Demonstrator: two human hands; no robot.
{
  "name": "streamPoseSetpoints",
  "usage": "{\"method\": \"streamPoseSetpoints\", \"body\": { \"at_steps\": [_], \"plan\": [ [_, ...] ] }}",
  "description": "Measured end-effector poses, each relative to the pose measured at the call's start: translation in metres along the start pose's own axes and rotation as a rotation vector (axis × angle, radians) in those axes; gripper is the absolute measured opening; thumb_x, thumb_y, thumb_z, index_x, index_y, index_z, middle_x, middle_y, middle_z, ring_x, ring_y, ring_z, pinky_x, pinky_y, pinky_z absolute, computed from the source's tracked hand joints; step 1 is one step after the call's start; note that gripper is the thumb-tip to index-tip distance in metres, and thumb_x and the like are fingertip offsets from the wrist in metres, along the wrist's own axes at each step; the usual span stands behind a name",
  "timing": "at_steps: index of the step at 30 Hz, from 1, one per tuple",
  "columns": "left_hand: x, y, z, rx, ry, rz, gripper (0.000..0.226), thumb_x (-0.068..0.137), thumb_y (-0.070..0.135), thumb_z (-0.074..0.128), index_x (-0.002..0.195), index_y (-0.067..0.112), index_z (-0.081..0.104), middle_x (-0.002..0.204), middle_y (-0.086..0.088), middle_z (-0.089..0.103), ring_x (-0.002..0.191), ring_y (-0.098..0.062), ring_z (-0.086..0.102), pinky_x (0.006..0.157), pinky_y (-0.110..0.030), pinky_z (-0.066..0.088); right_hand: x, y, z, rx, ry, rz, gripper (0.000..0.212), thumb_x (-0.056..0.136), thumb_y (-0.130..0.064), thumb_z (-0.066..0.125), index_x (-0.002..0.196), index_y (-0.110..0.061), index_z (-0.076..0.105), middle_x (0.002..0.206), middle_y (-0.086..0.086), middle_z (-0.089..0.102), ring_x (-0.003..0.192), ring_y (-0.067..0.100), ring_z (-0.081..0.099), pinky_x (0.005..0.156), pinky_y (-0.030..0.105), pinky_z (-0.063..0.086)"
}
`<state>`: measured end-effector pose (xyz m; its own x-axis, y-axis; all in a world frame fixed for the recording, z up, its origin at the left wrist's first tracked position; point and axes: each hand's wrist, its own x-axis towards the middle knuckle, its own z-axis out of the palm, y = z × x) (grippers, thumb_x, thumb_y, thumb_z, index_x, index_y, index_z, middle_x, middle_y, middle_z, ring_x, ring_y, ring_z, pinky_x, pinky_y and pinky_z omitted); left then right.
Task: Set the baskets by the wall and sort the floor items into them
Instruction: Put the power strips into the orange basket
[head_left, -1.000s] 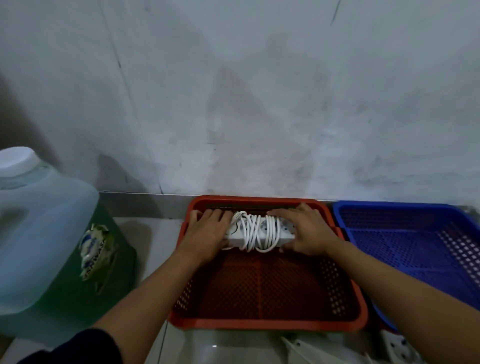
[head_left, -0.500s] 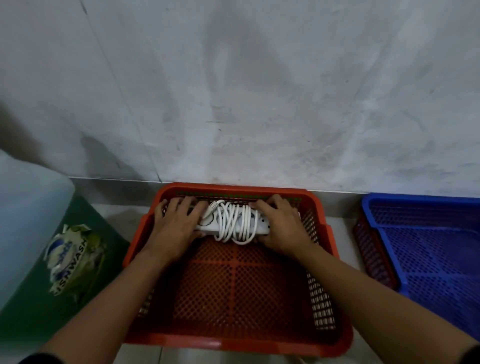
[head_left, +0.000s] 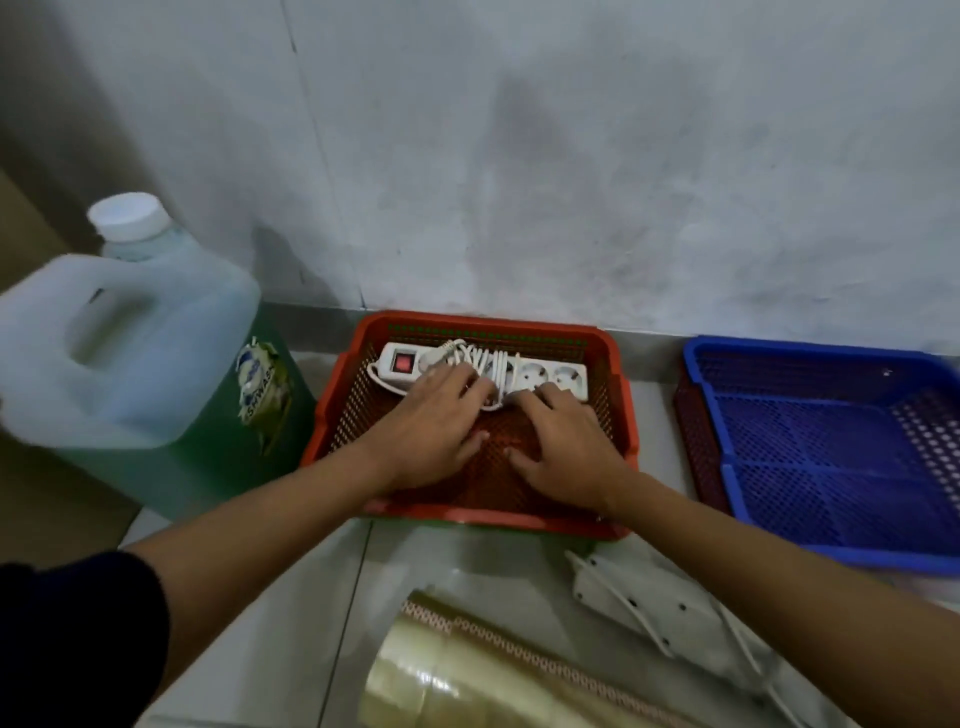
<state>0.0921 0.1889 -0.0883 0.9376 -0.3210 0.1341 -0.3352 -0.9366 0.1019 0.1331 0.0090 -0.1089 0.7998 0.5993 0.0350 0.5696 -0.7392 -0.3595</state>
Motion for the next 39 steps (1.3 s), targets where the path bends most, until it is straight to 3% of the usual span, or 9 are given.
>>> {"method": "streamPoseSetpoints", "body": {
  "at_steps": [3,7,13,16,23,26,29,34,39],
  "plan": [
    [-0.026,0.023,-0.012,-0.026,-0.016,0.19,0.031,0.087,0.028,0.052,0.112,0.01,0.052,0.108,-0.009,0.054,0.096,-0.023,0.05,0.084,-0.035,0.043,-0.039,-0.014,-0.005,-0.104,-0.021,-0.146,0.043,0.079,-0.031,0.06,0.115,-0.01,0.053,0.113,0.013,0.052,0.102,0.029,0.049,0.086,0.044,0.044],
    [-0.052,0.043,-0.013,-0.095,-0.331,0.29,0.025,0.088,0.026,0.05,0.105,0.01,0.059,0.099,-0.007,0.06,0.086,-0.021,0.056,0.075,-0.036,0.049,-0.076,-0.025,-0.01,-0.043,-0.066,-0.259,0.015,0.079,-0.026,0.058,0.084,-0.012,0.056,0.084,0.006,0.055,0.077,0.024,0.052,0.068,0.039,0.046],
    [-0.062,0.056,0.001,-0.133,-0.669,0.276,0.029,0.092,0.041,0.046,0.105,0.017,0.058,0.1,-0.003,0.064,0.086,-0.018,0.06,0.079,-0.036,0.052,-0.114,-0.013,0.007,-0.052,-0.276,-0.204,0.032,0.077,-0.054,0.046,0.08,-0.023,0.054,0.071,-0.008,0.052,0.058,0.012,0.047,0.047,0.02,0.028],
    [-0.059,0.065,0.006,-0.01,-0.505,0.339,0.032,0.092,0.035,0.042,0.117,0.017,0.052,0.107,-0.004,0.058,0.085,-0.02,0.059,0.07,-0.035,0.052,-0.123,0.011,0.011,-0.208,-0.185,-0.086,0.028,0.083,-0.046,0.046,0.091,-0.02,0.055,0.085,0.0,0.06,0.068,0.017,0.052,0.056,0.025,0.032],
    [-0.031,0.087,0.015,0.036,-0.118,0.519,0.021,0.087,0.012,0.048,0.106,0.009,0.056,0.091,-0.006,0.057,0.076,-0.02,0.052,0.059,-0.032,0.046,-0.15,0.055,0.021,-0.45,-0.306,0.07,0.075,0.068,-0.06,0.053,0.13,-0.02,0.037,0.113,0.011,0.047,0.097,0.029,0.048,0.081,0.041,0.043],
    [-0.025,0.087,0.023,-0.04,-0.116,0.496,0.02,0.091,0.019,0.043,0.105,0.012,0.054,0.097,-0.006,0.055,0.083,-0.021,0.053,0.064,-0.035,0.047,-0.155,0.071,0.024,-0.307,-0.461,0.239,0.093,0.069,-0.053,0.065,0.142,-0.032,0.011,0.124,0.013,0.043,0.107,0.033,0.052,0.084,0.041,0.046],
    [-0.019,0.085,0.027,-0.182,-0.145,0.406,0.016,0.089,0.027,0.045,0.095,0.017,0.056,0.094,-0.001,0.057,0.081,-0.018,0.056,0.064,-0.03,0.044,-0.154,0.068,0.024,-0.233,-0.42,0.209,0.096,0.067,-0.051,0.069,0.138,-0.039,0.006,0.117,0.012,0.054,0.1,0.031,0.058,0.076,0.037,0.047],
    [-0.002,0.089,0.028,-0.526,-0.179,0.18,0.015,0.086,0.038,0.055,0.088,0.023,0.061,0.081,0.01,0.06,0.073,-0.003,0.055,0.066,-0.022,0.046,-0.153,0.047,0.007,-0.22,-0.326,0.079,0.094,0.062,-0.062,0.064,0.137,-0.039,0.013,0.104,0.01,0.061,0.089,0.031,0.062,0.07,0.037,0.045],
    [0.014,0.1,0.017,-0.531,-0.417,0.168,0.033,0.09,0.05,0.046,0.095,0.024,0.067,0.095,0.002,0.06,0.088,-0.009,0.056,0.082,-0.026,0.046,-0.155,0.007,-0.034,-0.183,-0.245,-0.017,0.091,0.059,-0.08,0.037,0.134,-0.03,0.031,0.085,0.011,0.065,0.067,0.03,0.061,0.059,0.031,0.036]
  ]
}}
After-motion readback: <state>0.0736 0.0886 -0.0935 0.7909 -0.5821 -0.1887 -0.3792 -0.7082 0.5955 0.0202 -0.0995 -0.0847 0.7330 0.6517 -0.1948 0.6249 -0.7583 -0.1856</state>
